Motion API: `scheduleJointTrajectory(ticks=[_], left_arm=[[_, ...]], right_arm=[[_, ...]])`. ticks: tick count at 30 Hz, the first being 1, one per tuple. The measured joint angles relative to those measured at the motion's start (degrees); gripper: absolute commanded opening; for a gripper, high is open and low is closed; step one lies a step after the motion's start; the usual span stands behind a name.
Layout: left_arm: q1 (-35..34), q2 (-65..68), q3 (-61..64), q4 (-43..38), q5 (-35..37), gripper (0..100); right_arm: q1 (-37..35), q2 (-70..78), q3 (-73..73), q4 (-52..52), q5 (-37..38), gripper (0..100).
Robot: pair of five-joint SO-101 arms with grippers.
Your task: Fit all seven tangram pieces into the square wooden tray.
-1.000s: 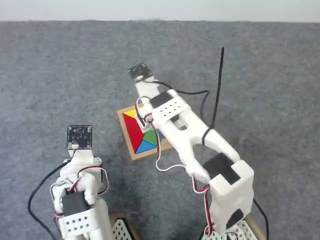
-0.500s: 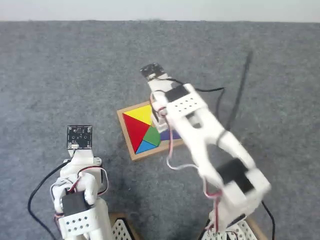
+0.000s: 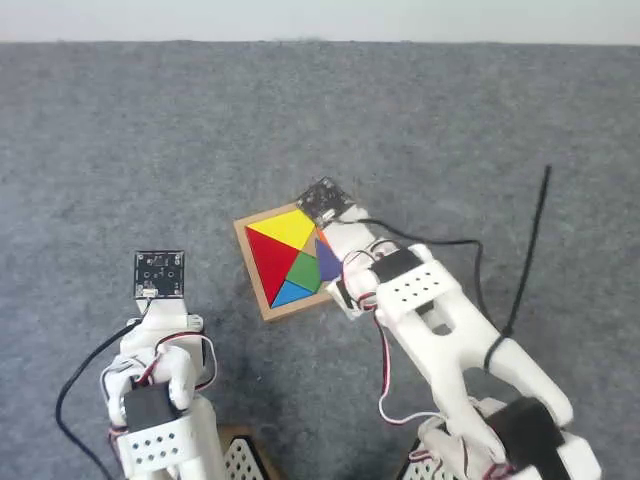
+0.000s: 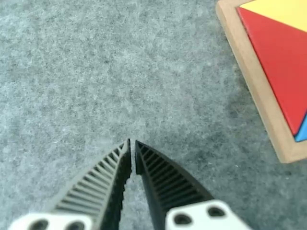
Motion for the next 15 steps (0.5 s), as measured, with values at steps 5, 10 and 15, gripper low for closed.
scheduleJointTrajectory(ticks=[5,10,15], left_arm=[[0.0,0.0,0.0,0.0,0.0,2],[0.0,0.0,0.0,0.0,0.0,2],[0.0,0.0,0.0,0.0,0.0,2]], right_arm=[[-0.6,4.4,0.0,-1.6,0.2,19.1],[-0.2,8.8,-0.6,-2.6,0.2,19.1],[3.5,12.2,-4.7,-2.6,0.3,19.1]])
